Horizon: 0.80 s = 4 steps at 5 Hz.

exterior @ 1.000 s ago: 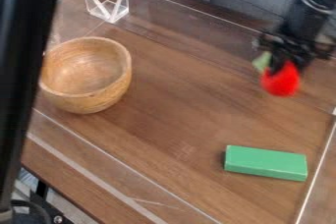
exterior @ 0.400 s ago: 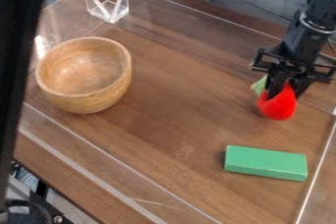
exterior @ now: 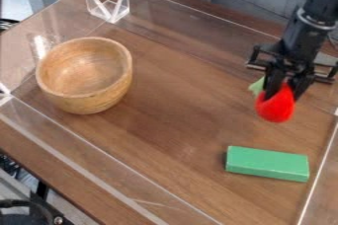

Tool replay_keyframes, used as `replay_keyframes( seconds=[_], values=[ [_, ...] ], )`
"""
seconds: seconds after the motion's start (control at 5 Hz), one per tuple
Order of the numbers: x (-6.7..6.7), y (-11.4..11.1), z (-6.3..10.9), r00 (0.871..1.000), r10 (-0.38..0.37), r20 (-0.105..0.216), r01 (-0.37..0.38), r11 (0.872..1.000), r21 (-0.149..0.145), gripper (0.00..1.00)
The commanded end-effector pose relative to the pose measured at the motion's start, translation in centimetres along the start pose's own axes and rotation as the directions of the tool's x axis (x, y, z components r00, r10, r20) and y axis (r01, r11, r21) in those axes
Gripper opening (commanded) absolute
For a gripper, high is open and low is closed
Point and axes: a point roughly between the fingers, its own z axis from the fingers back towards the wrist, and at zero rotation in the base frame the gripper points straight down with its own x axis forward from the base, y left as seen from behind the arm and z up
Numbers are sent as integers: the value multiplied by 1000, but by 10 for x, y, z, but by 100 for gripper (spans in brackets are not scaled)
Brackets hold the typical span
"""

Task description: Move the red fruit to the right

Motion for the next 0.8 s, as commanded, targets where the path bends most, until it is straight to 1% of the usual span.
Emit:
replay_keyframes(
  seconds=[0.0,0.2,0.4,0.6],
  values=[
    [3,-11,25,997,-64,51,66,998,-24,0],
    [3,-22,24,991,-128,37,129,992,-12,0],
    [10,-20,15,993,-113,17,113,994,1,0],
    [20,-14,8,995,-100,4,100,995,0,0]
  ],
)
